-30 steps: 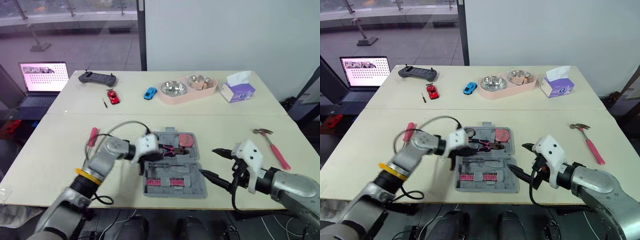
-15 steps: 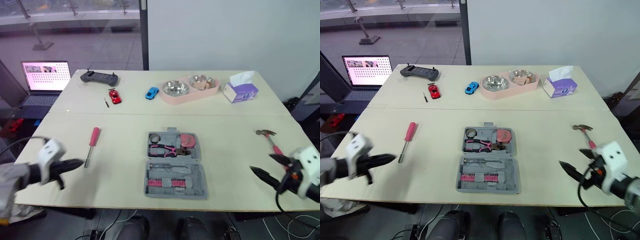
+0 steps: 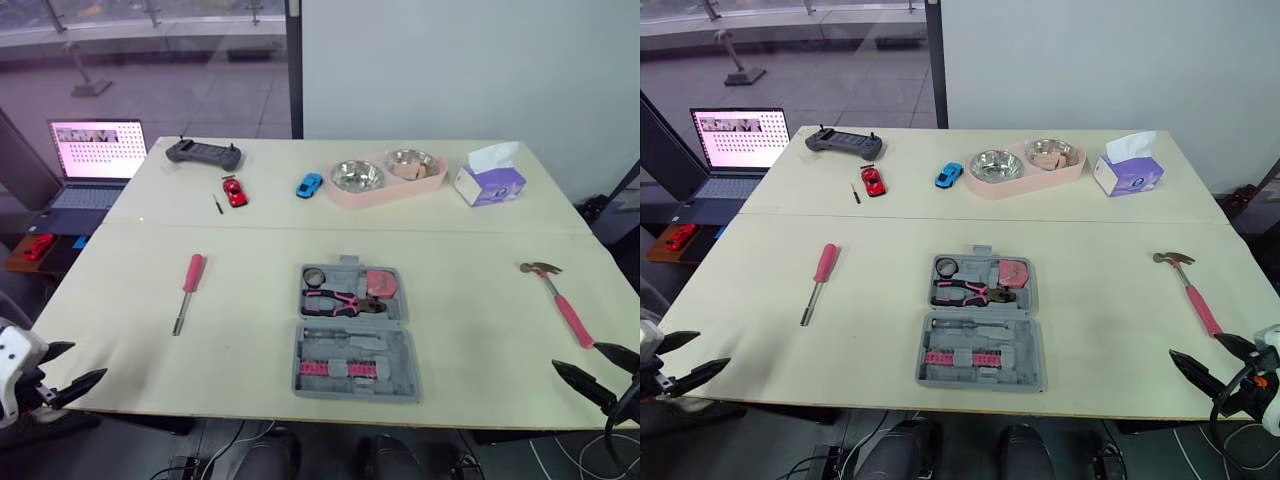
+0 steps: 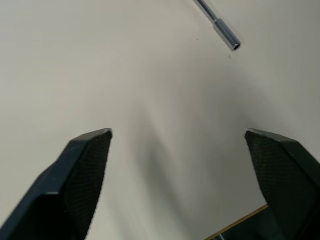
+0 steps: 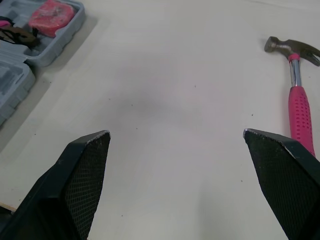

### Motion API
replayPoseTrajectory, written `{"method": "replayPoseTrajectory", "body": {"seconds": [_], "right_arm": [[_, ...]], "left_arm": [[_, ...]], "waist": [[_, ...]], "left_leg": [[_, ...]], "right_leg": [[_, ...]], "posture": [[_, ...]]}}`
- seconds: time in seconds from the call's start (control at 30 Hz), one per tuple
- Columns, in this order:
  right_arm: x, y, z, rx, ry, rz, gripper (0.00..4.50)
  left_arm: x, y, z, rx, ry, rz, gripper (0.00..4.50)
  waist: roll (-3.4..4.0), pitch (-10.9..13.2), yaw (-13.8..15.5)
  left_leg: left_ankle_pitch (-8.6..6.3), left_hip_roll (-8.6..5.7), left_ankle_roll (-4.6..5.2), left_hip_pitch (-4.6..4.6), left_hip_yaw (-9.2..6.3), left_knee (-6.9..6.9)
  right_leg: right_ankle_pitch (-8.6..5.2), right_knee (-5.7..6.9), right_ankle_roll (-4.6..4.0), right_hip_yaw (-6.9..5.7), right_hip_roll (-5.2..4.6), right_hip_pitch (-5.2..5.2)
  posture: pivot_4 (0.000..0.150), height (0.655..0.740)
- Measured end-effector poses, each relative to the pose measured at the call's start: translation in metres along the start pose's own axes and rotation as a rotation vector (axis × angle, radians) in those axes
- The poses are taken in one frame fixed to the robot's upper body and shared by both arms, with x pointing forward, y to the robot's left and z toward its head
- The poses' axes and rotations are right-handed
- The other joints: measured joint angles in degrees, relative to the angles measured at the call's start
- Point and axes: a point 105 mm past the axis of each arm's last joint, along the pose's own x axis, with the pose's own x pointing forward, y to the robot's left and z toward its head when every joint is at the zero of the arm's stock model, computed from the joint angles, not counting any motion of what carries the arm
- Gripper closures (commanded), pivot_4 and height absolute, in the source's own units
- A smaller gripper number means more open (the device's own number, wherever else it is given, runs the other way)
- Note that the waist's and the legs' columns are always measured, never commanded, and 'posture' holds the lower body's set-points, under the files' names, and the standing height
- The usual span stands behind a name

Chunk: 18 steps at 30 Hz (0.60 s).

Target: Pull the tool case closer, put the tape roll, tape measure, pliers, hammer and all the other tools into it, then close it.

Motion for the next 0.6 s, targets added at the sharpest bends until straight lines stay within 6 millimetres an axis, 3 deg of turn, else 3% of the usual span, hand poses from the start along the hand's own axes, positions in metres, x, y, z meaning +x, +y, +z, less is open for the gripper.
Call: {"method": "replayPoseTrajectory", "body": {"seconds": [0.37, 0.47, 0.6], "right_arm": [[0.004, 0.011, 0.007, -0.026, 0.007, 0.019, 0.0], [0.009, 0.021, 0.013, -0.039, 0.007, 0.014, 0.0], [0.02, 0.029, 0.023, -0.01, -0.01, -0.06, 0.0]], "left_arm": [[0.011, -0.008, 0.012, 0.02, -0.034, -0.048, 0.06], [0.03, -0.033, 0.025, 0.012, -0.075, -0.147, 0.06], [0.061, -0.089, 0.056, 0.016, -0.16, -0.339, 0.06]], "waist": [[-0.01, 0.0, -0.01], [0.04, -0.02, 0.05], [0.0, -0.03, 0.06]], "left_leg": [[0.0, 0.0, 0.01, 0.0, 0.16, -0.03], [0.0, 0.0, 0.01, 0.01, 0.17, 0.0], [0.0, 0.0, 0.01, 0.0, 0.18, 0.04]], "right_leg": [[0.0, 0.0, 0.01, 0.01, -0.11, -0.01], [0.0, 0.01, 0.01, 0.02, -0.14, 0.01], [0.0, 0.02, 0.01, 0.03, -0.14, 0.03]], "posture": [[0.15, 0.74], [0.15, 0.74], [0.15, 0.74]]}}
